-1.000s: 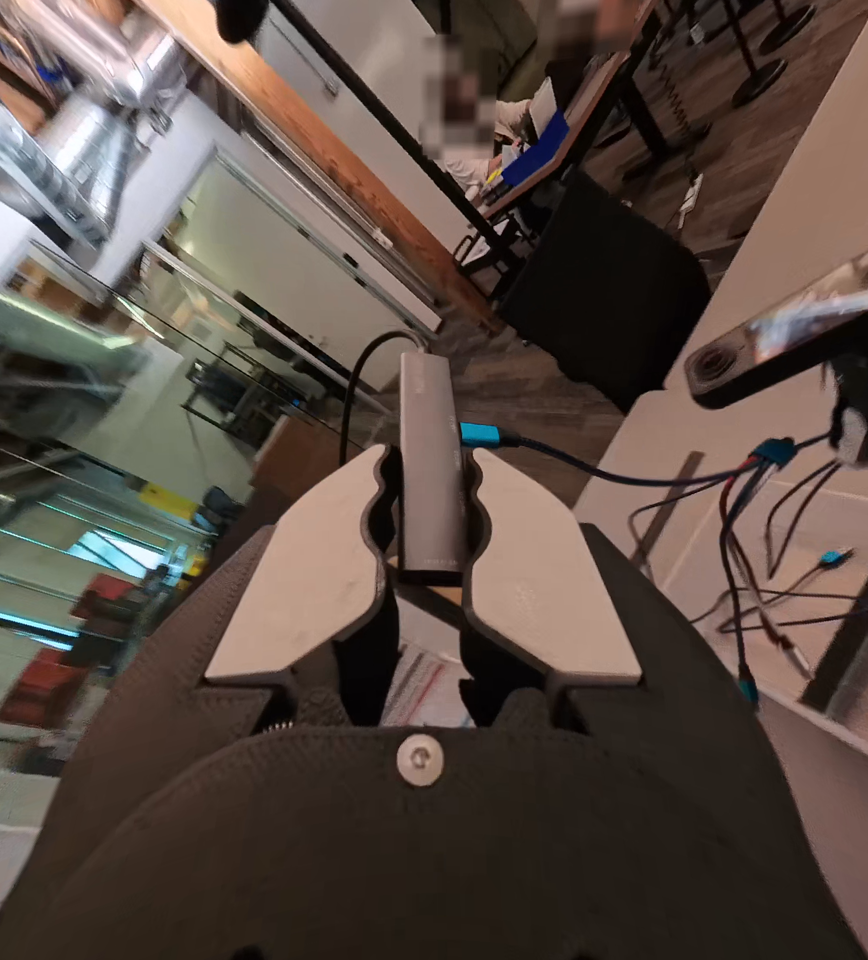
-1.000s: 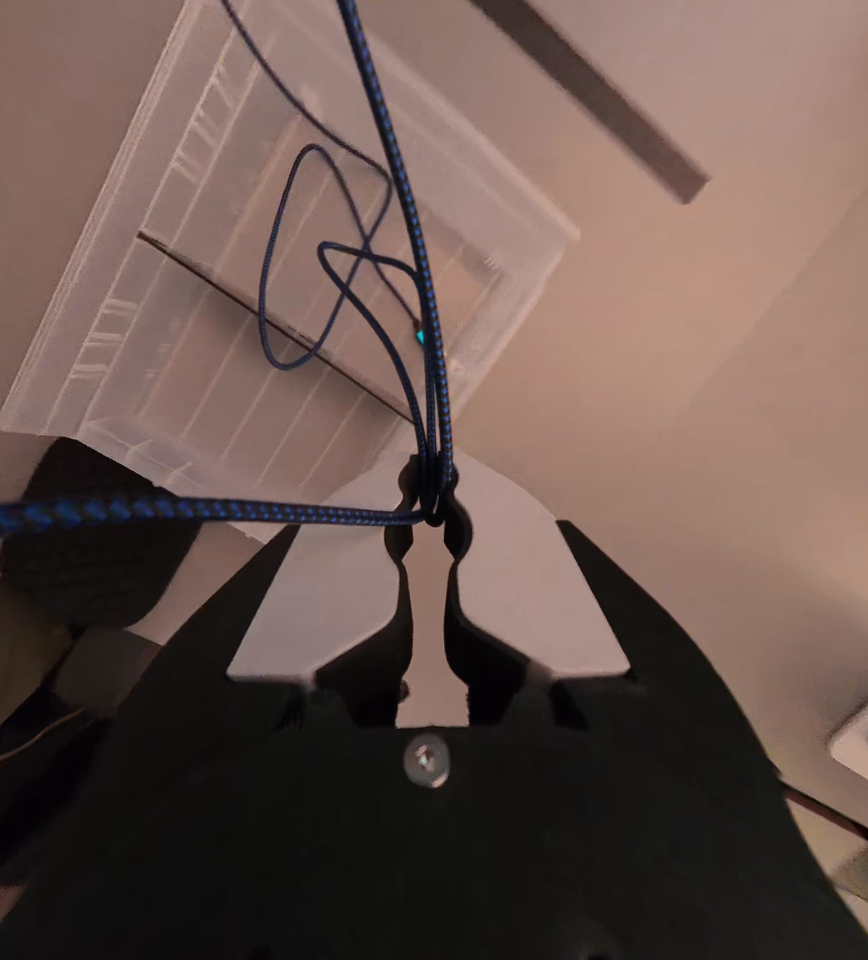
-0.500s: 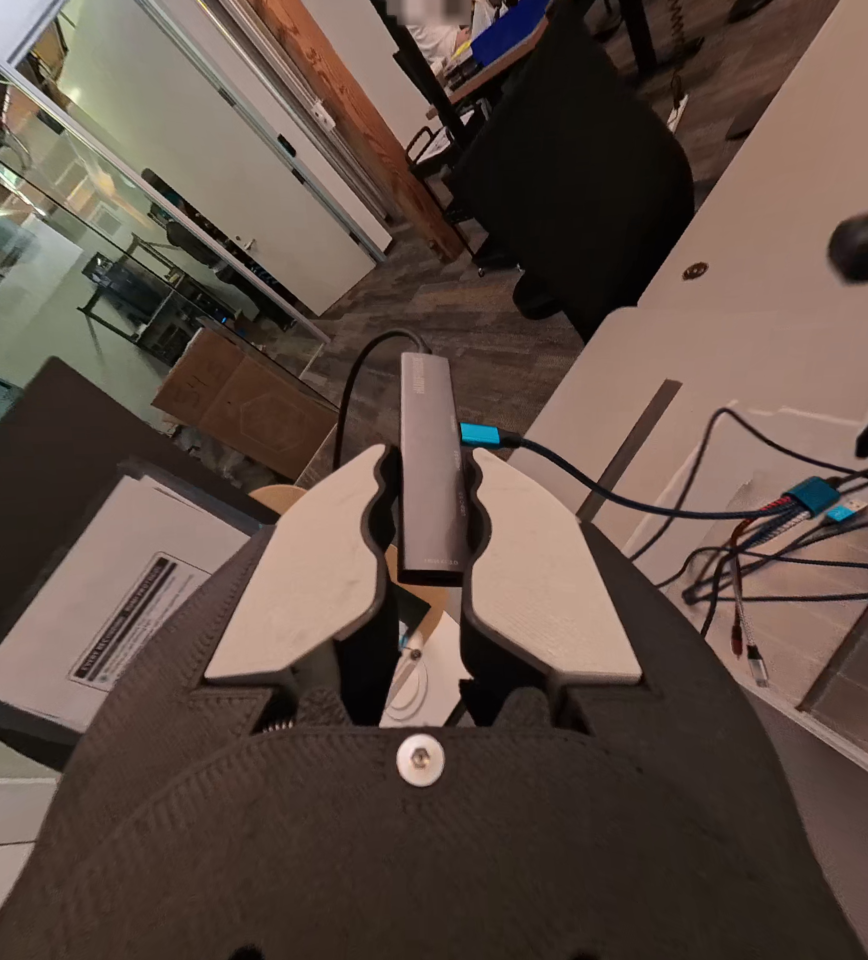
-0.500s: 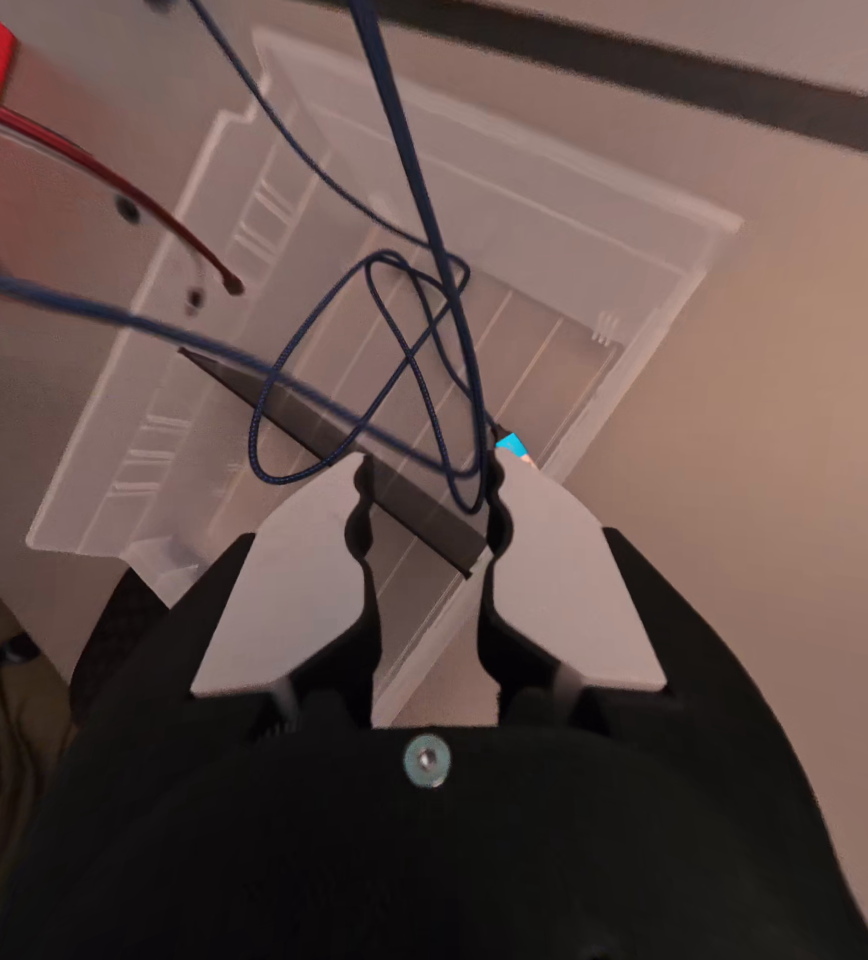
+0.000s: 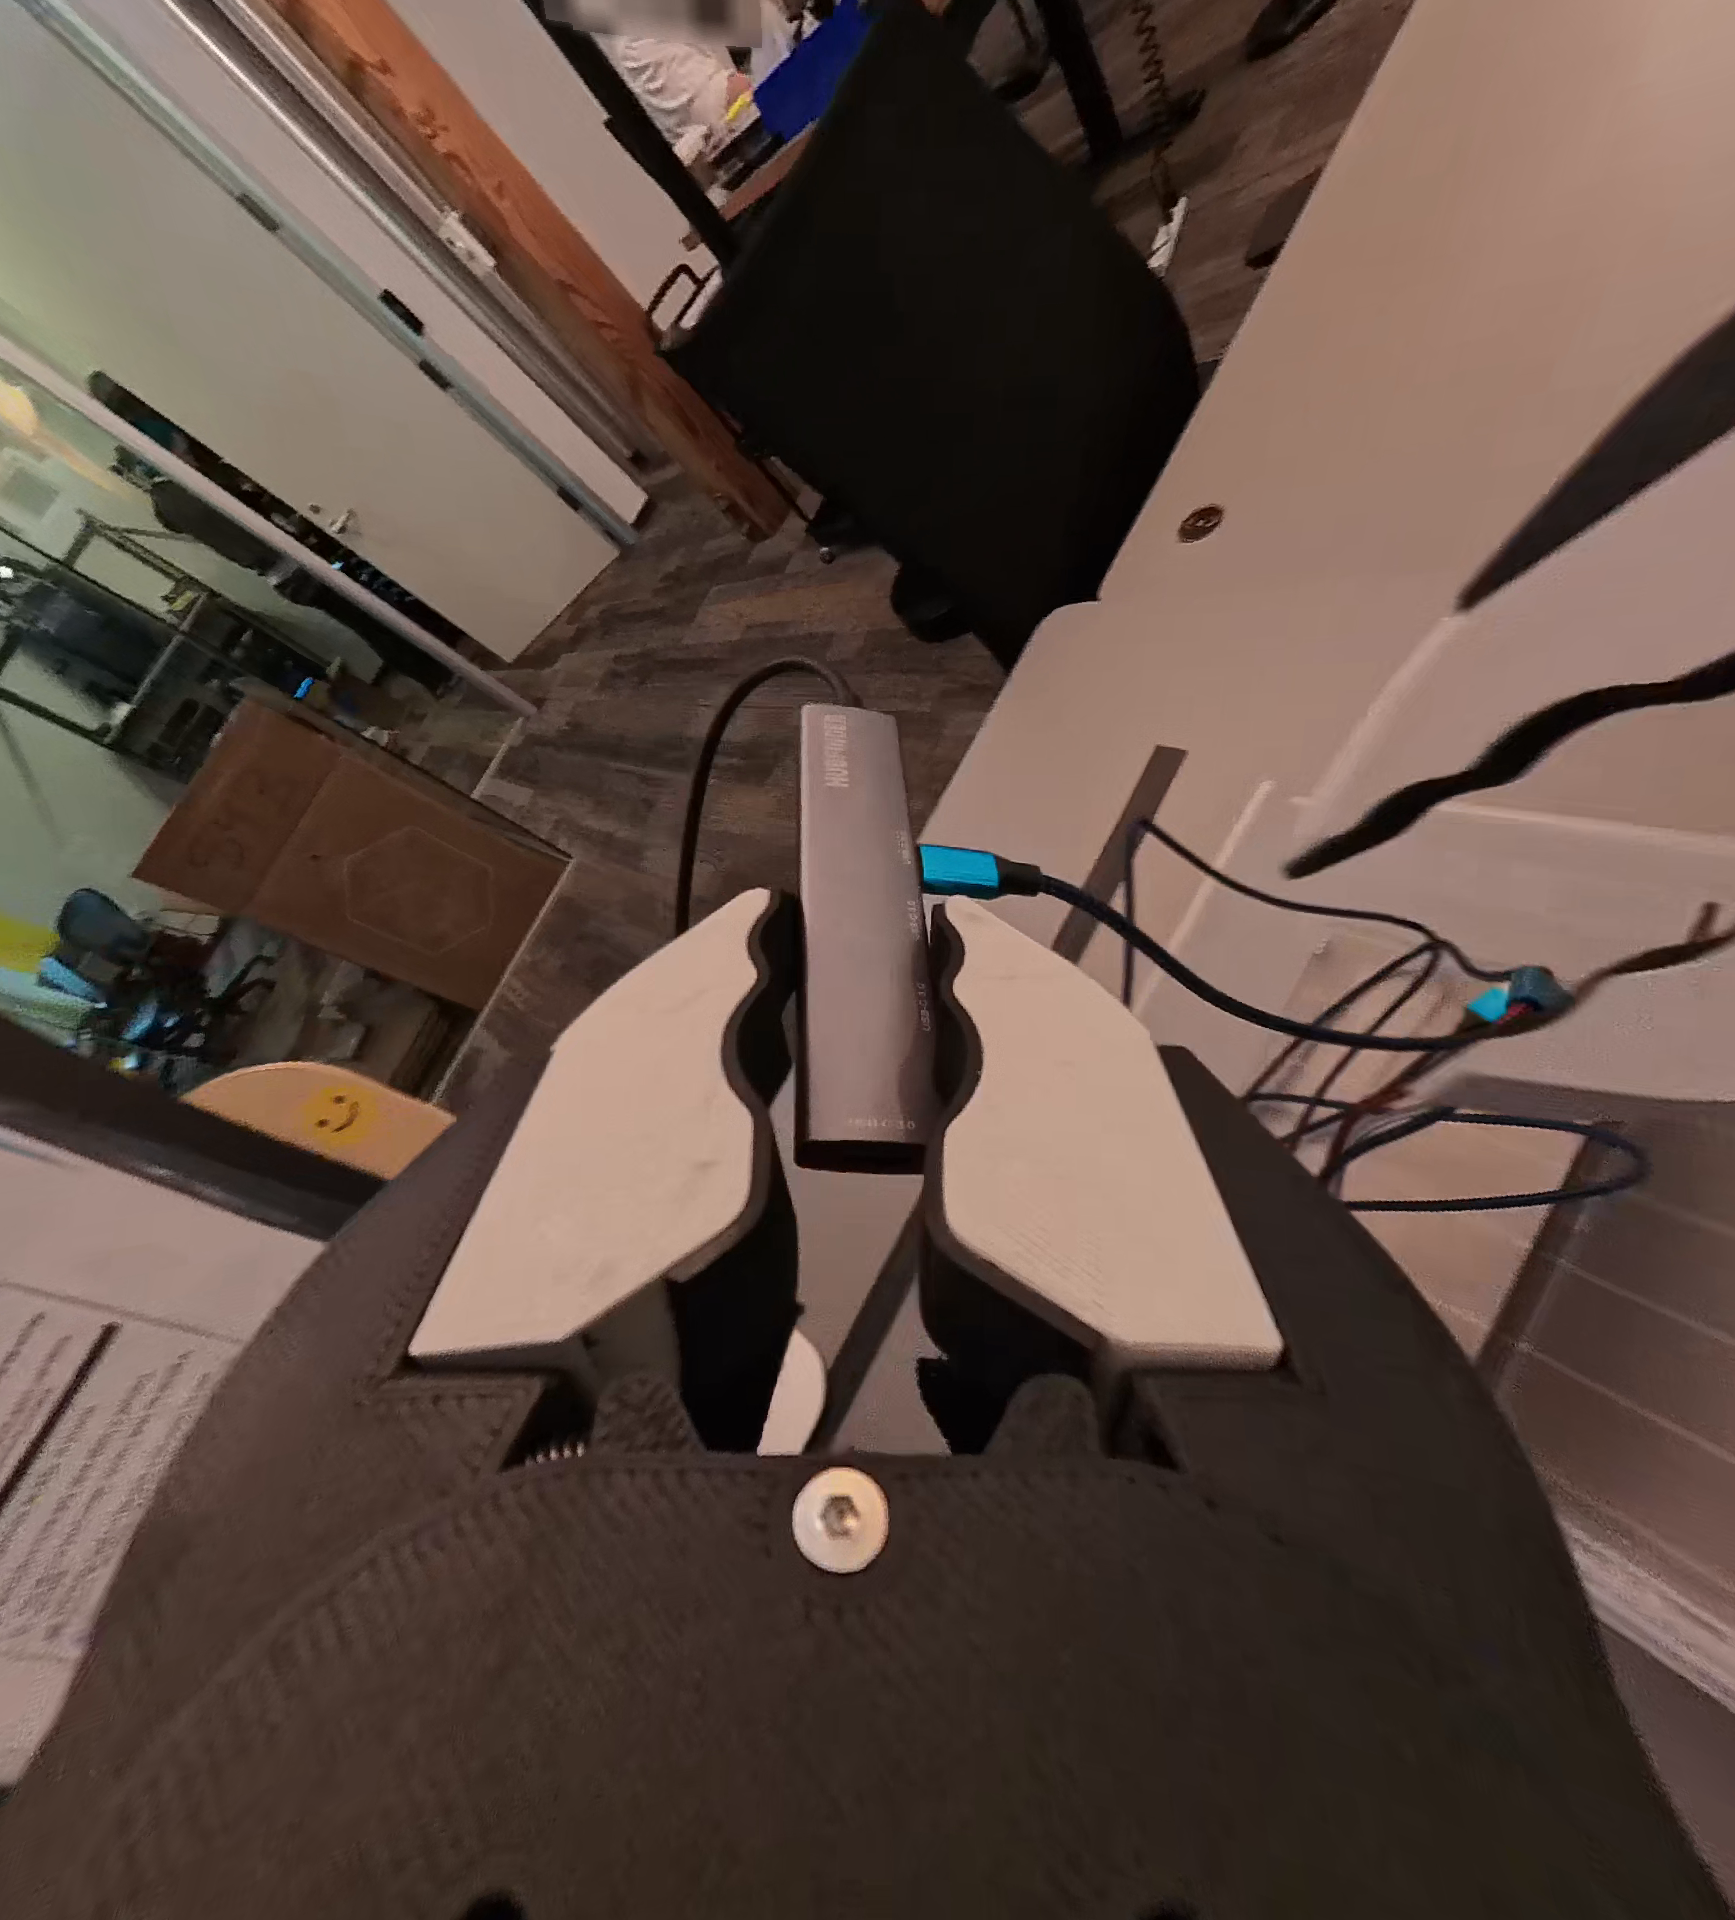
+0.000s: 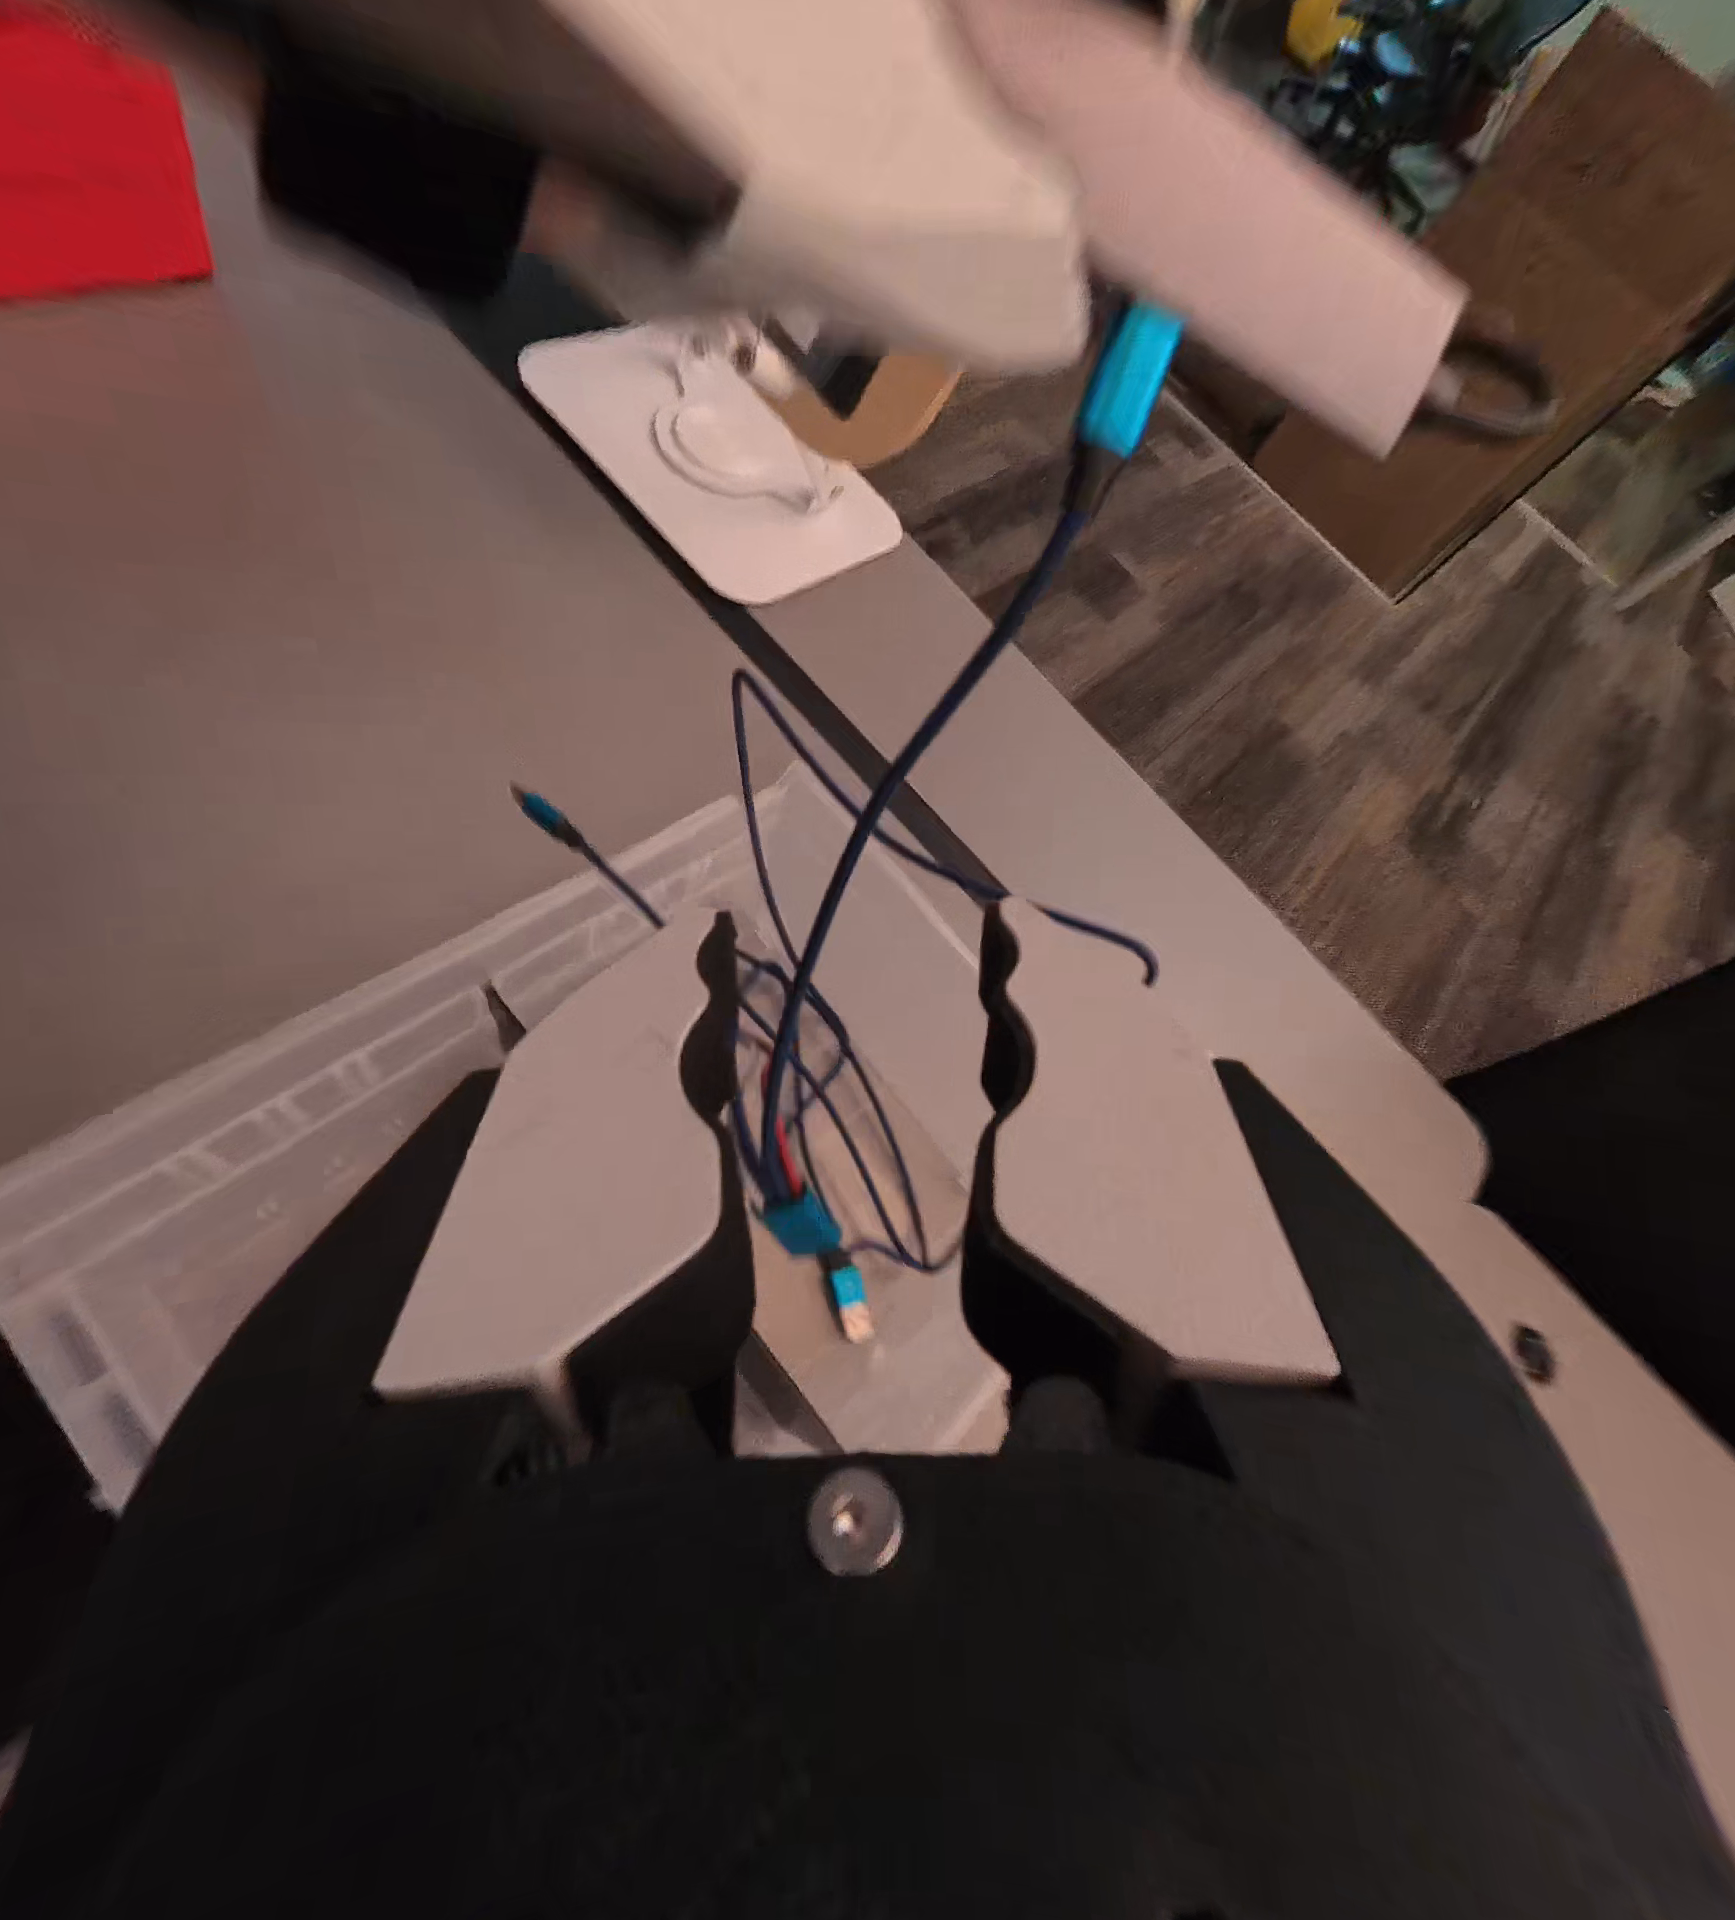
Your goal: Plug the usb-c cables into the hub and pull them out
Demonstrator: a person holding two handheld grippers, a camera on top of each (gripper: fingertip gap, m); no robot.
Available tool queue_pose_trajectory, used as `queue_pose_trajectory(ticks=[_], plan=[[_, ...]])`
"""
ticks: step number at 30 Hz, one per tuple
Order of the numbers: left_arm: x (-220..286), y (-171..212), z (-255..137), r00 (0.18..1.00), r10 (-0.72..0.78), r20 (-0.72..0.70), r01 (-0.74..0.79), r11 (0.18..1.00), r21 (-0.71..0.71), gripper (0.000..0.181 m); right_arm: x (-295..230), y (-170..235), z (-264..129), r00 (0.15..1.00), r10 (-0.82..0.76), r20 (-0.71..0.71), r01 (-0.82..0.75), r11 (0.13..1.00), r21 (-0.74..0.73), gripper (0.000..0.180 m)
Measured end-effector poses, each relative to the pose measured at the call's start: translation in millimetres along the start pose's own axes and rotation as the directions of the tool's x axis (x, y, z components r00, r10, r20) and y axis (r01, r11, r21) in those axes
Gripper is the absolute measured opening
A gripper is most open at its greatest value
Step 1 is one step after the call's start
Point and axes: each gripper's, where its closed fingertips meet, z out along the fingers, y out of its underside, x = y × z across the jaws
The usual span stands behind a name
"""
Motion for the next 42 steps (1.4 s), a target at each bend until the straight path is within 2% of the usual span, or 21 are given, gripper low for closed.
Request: queue_pose_trajectory(ticks=[3,6,7,8,10,13,16,19,21,24,28,31,34,39,42], plan=[[25.5,4.9,6.4,0.99,-0.098,-0.102,0.098,0.995,-0.002,0.024,8.7,-4.1,11.2,0.984,0.176,0.017,-0.177,0.982,0.062,0.041],[45.7,12.1,11.8,0.971,-0.15,-0.188,0.151,0.989,-0.008,0.024,10.1,10.1,24.8,0.97,0.241,0.031,-0.242,0.969,0.047,0.027],[49.9,15.0,13.3,0.97,-0.142,-0.199,0.144,0.99,-0.007,0.024,2.8,15.4,28.4,0.968,0.238,0.075,-0.24,0.97,0.029,0.006],[54.4,18.4,14.9,0.969,-0.126,-0.211,0.127,0.992,-0.006,0.024,-1.7,20.4,31.5,0.967,0.237,0.098,-0.239,0.971,0.015,0.0],[64.9,31.9,19.8,0.961,-0.11,-0.253,0.103,0.994,-0.042,0.024,-1.0,33.9,36.9,0.969,0.234,0.073,-0.233,0.972,-0.027,0.0],[77.6,57.5,28.0,0.92,-0.212,-0.329,0.17,0.974,-0.15,0.025,-1.2,46.4,37.3,0.963,0.26,0.073,-0.253,0.963,-0.088,0.0],[87.8,64.0,26.7,0.829,-0.358,-0.43,0.3,0.933,-0.199,0.025,-14.2,44.9,27.6,0.952,0.272,0.144,-0.255,0.959,-0.128,0.0],[101.1,56.2,14.3,0.676,-0.478,-0.56,0.416,0.876,-0.245,0.024,-28.0,45.8,14.0,0.967,0.173,0.186,-0.146,0.978,-0.15,0.0],[109.6,55.9,7.0,0.595,-0.521,-0.613,0.435,0.849,-0.3,0.024,-35.7,43.5,3.5,0.97,0.126,0.209,-0.099,0.986,-0.136,0.0],[116.4,59.2,5.2,0.536,-0.546,-0.644,0.428,0.833,-0.35,0.024,-36.8,43.3,-3.0,0.977,0.106,0.186,-0.083,0.988,-0.128,0.001],[113.9,51.3,2.1,0.522,-0.541,-0.66,0.44,0.833,-0.335,0.024,-35.6,40.9,-5.5,0.988,0.067,0.137,-0.05,0.991,-0.124,0.0],[98.0,34.1,-10.4,0.602,-0.436,-0.669,0.396,0.89,-0.225,0.024,-32.8,23.0,-16.3,0.996,0.016,0.092,-0.012,0.999,-0.04,0.0],[90.0,22.5,-20.6,0.611,-0.429,-0.665,0.382,0.896,-0.227,0.024,-31.7,7.6,-25.9,0.998,-0.011,0.06,0.01,1.0,0.005,0.0],[108.3,44.4,-10.3,0.533,-0.516,-0.671,0.381,0.854,-0.354,0.024,-32.0,25.5,-19.0,0.999,-0.013,0.049,0.019,0.994,-0.112,0.0],[118.3,67.6,10.8,0.549,-0.543,-0.636,0.385,0.839,-0.384,0.025,-26.7,48.9,0.1,0.998,0.05,0.04,-0.039,0.97,-0.241,0.0]])
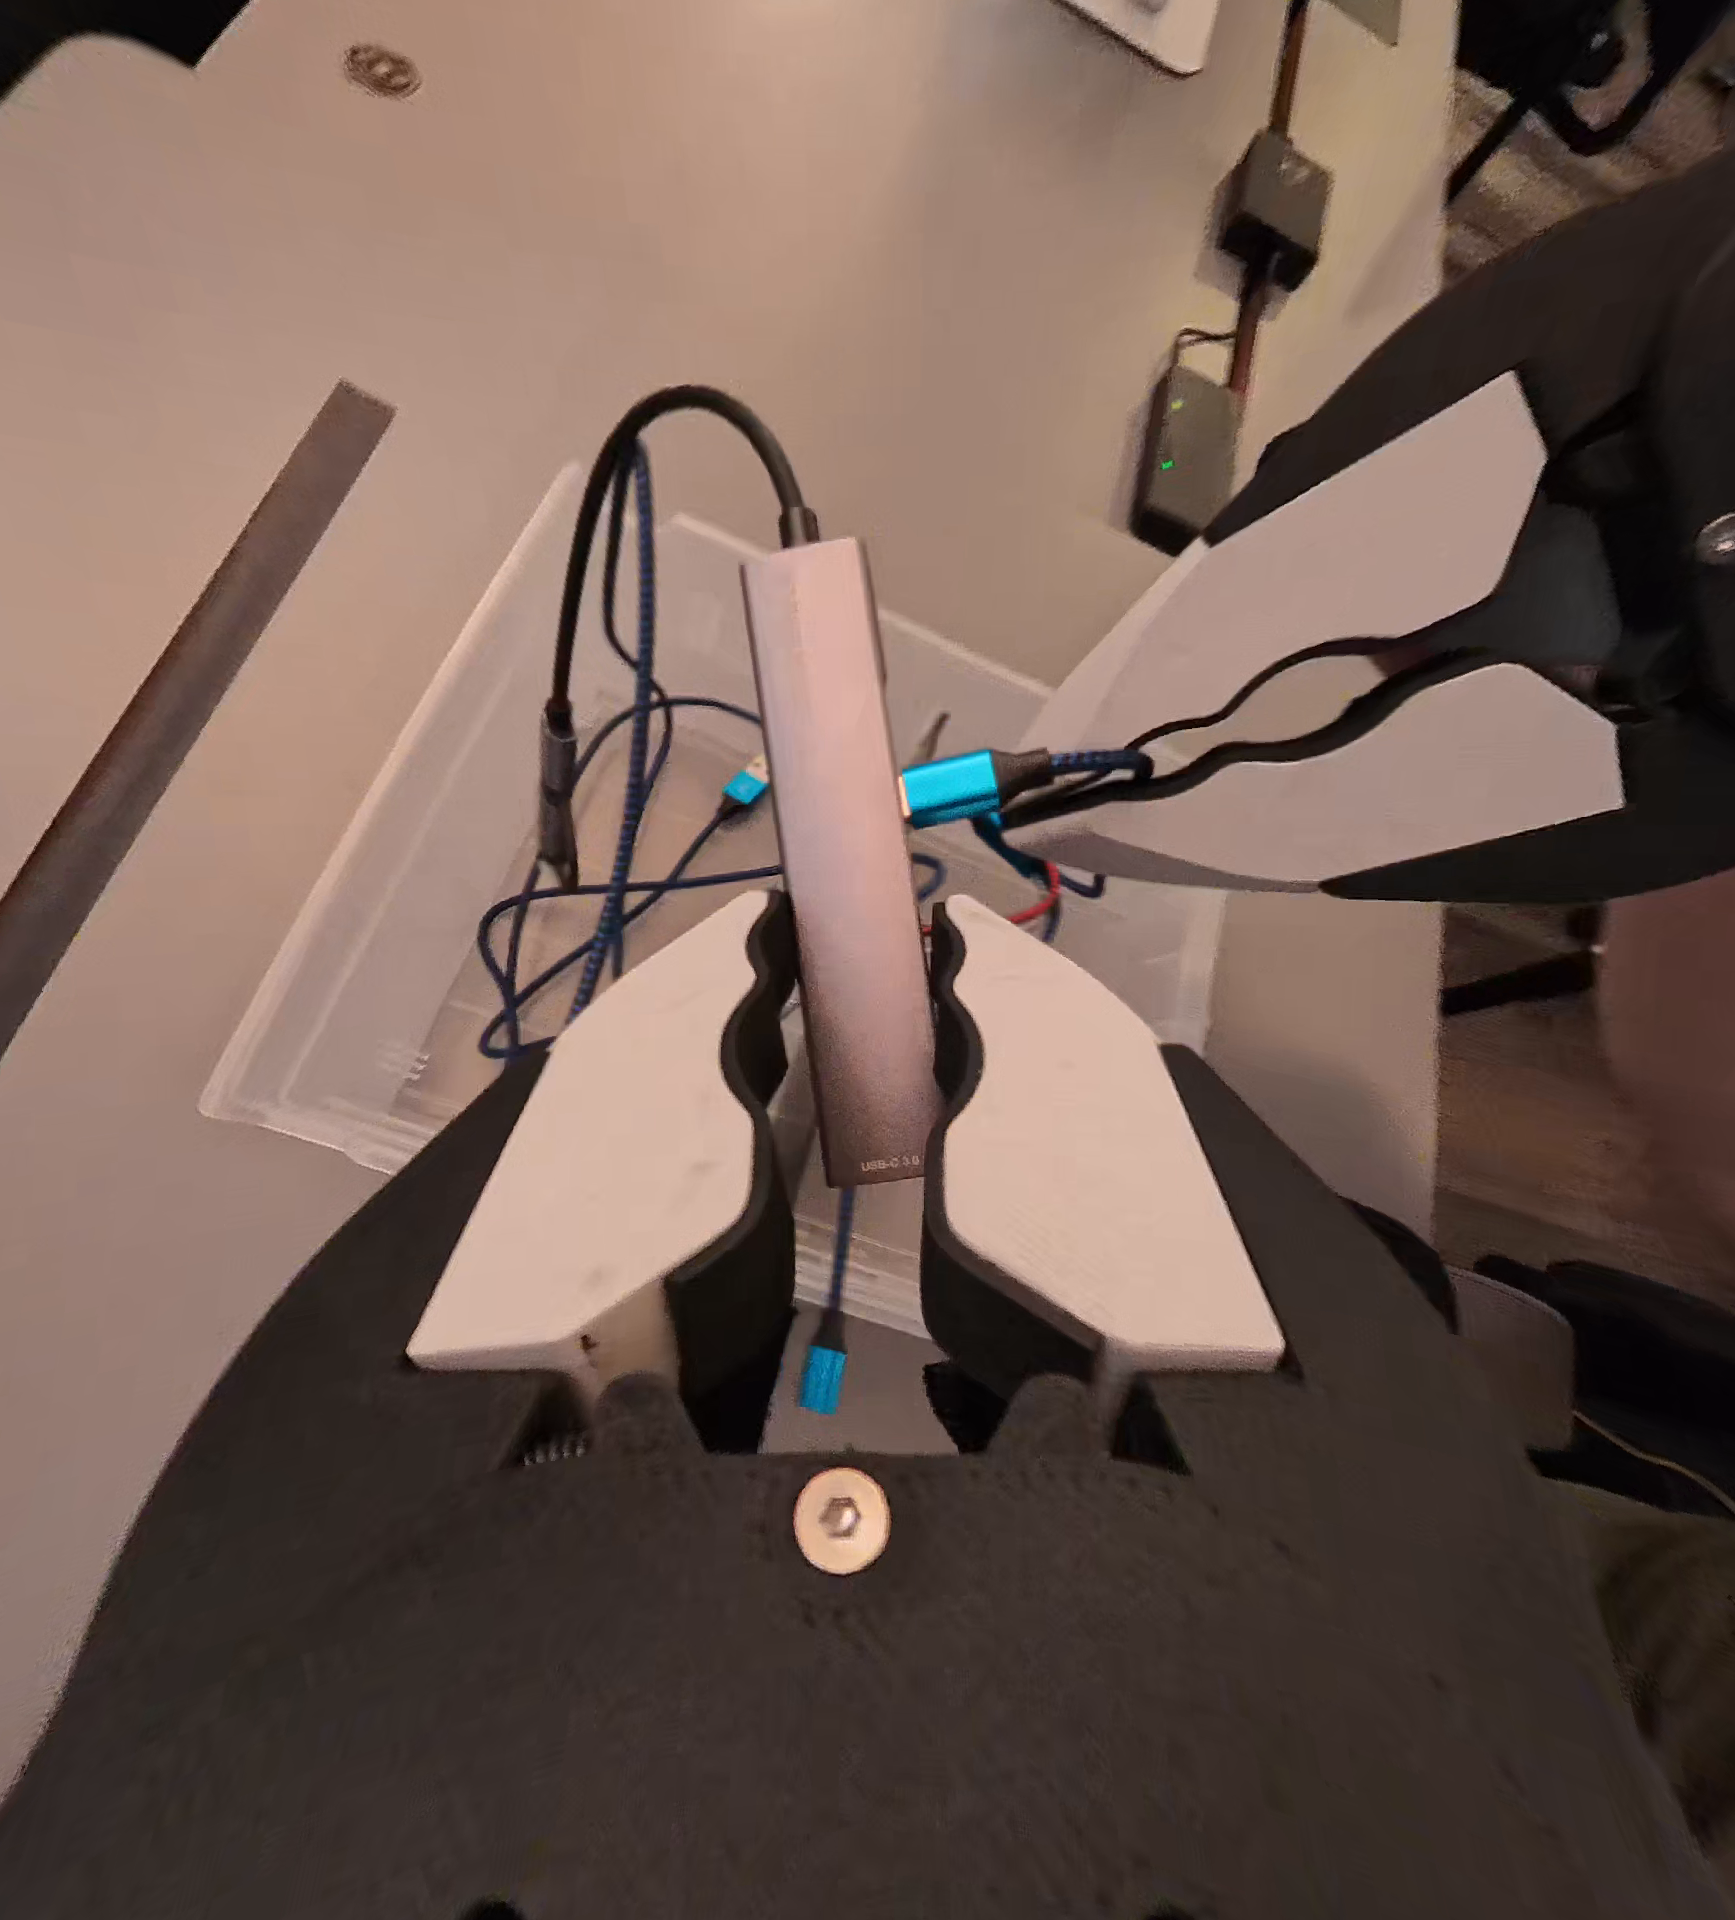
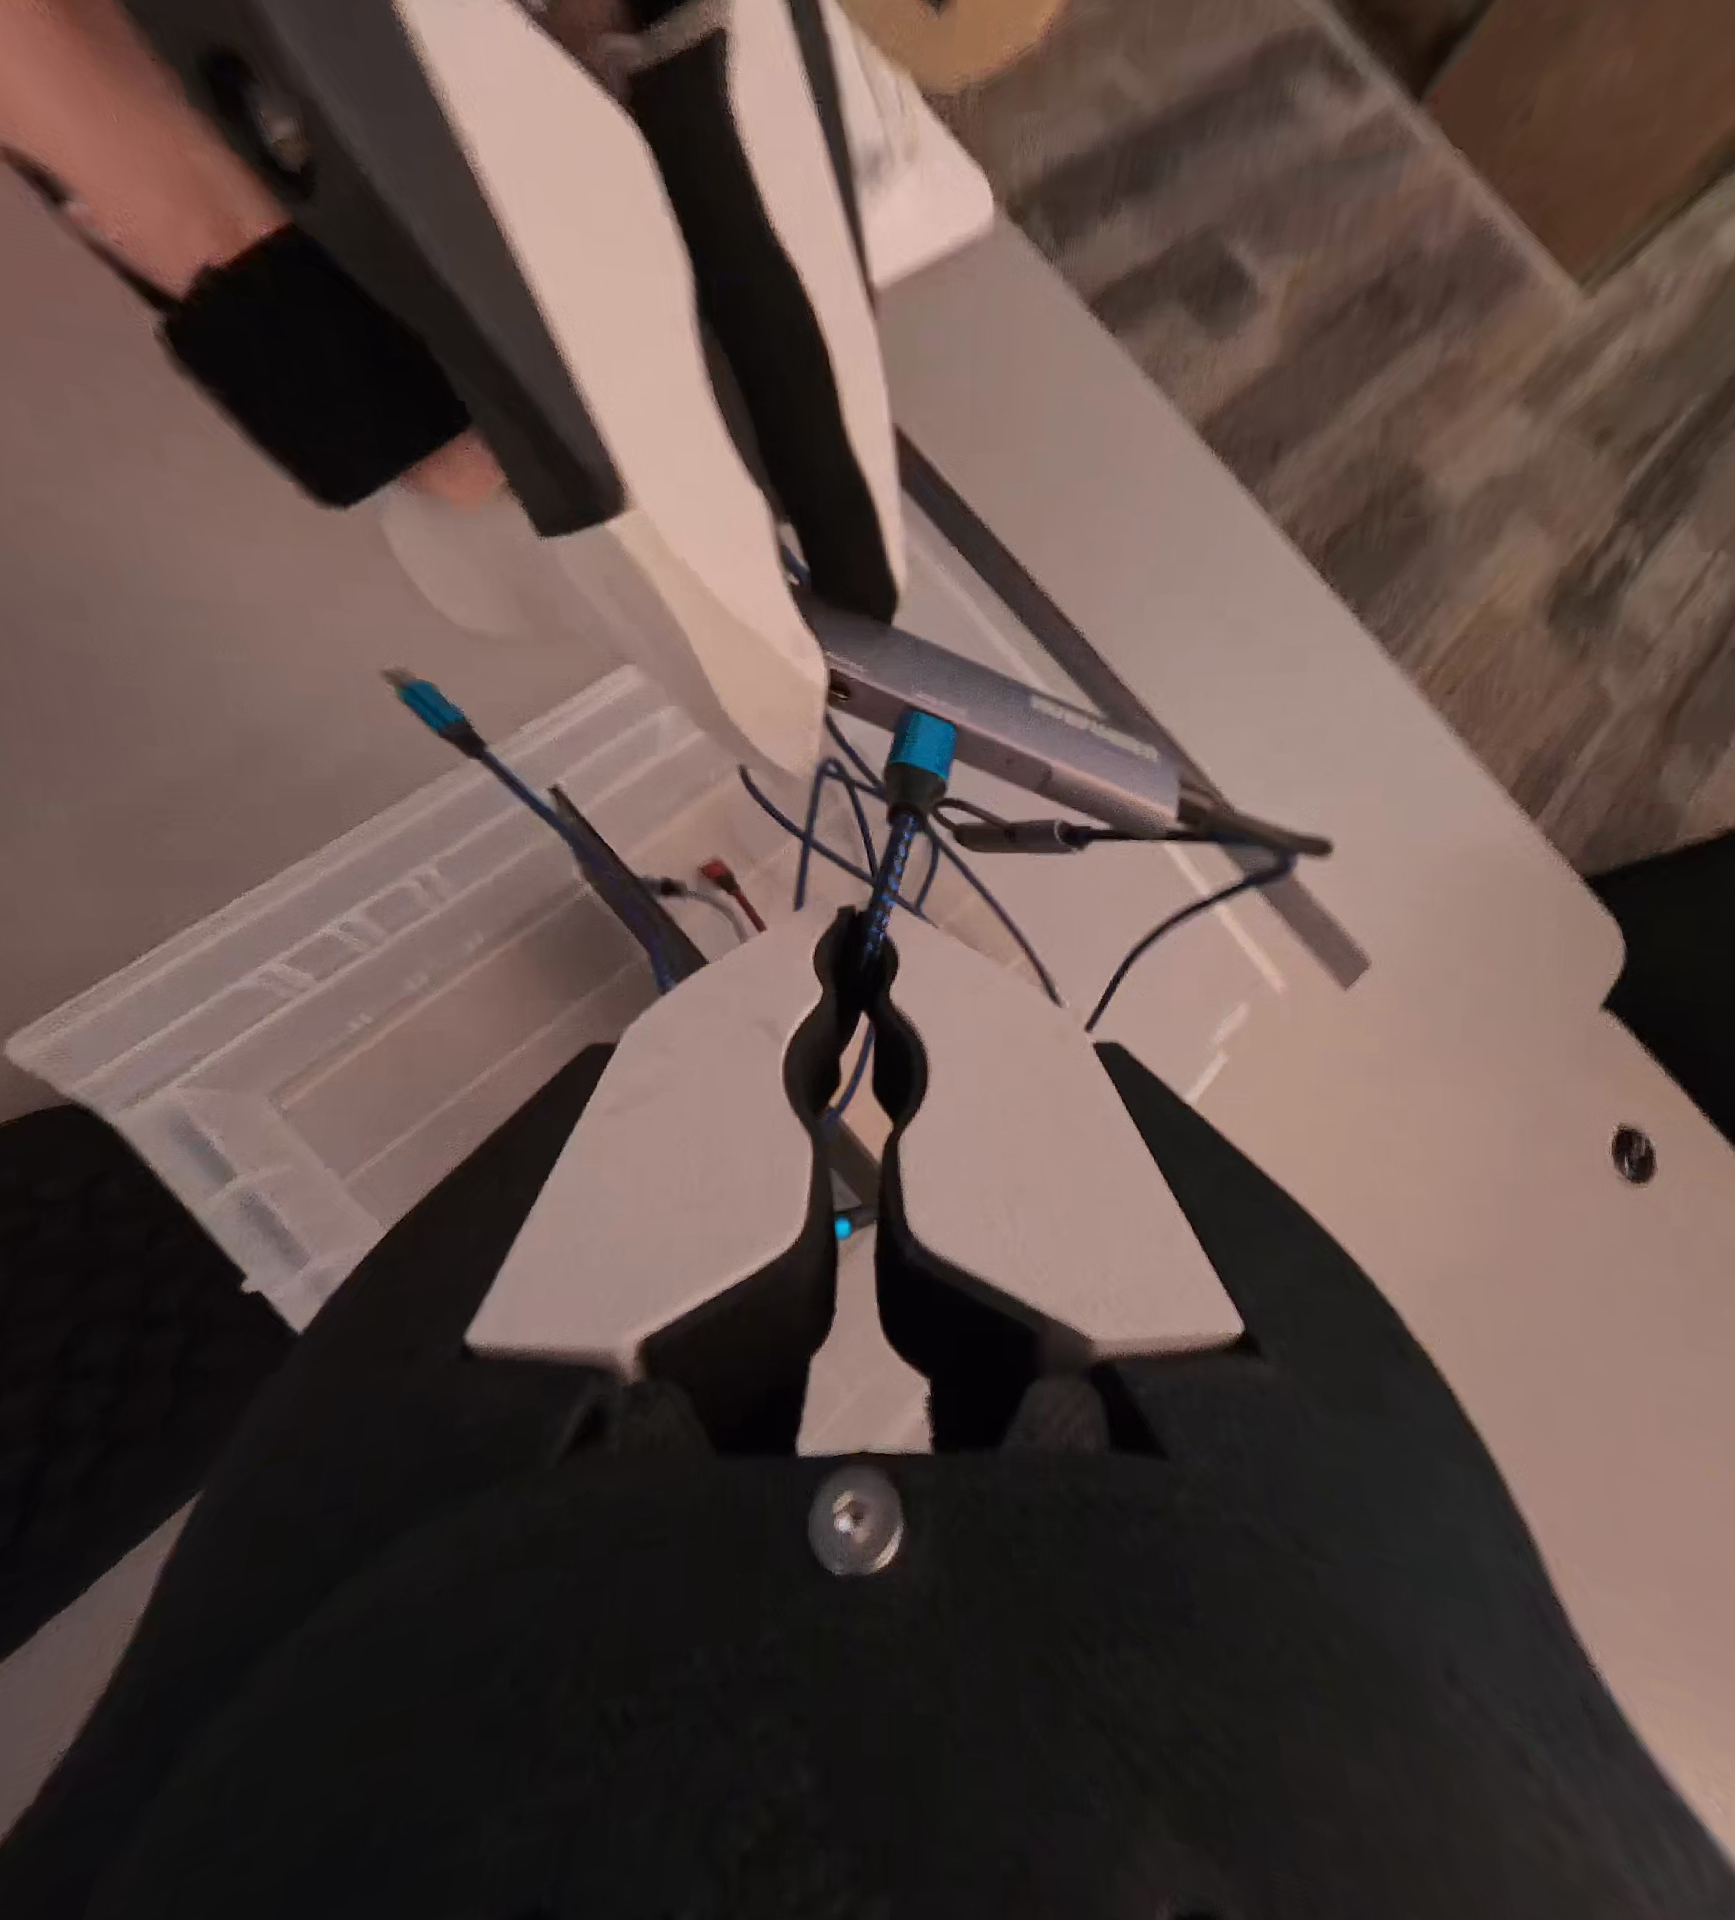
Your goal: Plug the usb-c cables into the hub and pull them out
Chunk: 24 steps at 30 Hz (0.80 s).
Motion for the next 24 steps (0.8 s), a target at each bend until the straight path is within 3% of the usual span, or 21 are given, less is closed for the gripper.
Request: queue_pose_trajectory(ticks=[4,8,12,16,21,24], plan=[[-23.5,12.0,11.9,0.997,0.025,0.075,-0.022,0.999,-0.041,0.03,15.0,11.4,24.5,0.999,0.049,-0.018,-0.051,0.987,-0.149,0.0],[-52.4,19.5,4.0,0.973,0.112,0.2,-0.09,0.989,-0.114,0.05,21.1,26.3,40.6,0.983,0.17,0.075,-0.136,0.931,-0.338,0.0],[-51.5,23.1,2.9,0.98,0.123,0.157,-0.11,0.99,-0.09,0.045,12.3,26.2,56.0,0.882,0.405,0.241,-0.28,0.861,-0.425,0.0],[-62.1,36.2,17.3,0.959,0.183,0.215,-0.158,0.979,-0.129,0.047,0.5,43.3,74.8,0.847,0.443,0.295,-0.241,0.813,-0.531,0.0],[-81.5,34.8,26.3,0.867,0.337,0.367,-0.306,0.941,-0.142,0.041,-18.3,36.1,87.0,0.809,0.444,0.386,-0.249,0.853,-0.459,0.0],[-84.3,40.7,35.8,0.823,0.42,0.382,-0.373,0.907,-0.194,0.039,-21.3,31.8,82.1,0.806,0.421,0.416,-0.267,0.886,-0.38,0.0]])
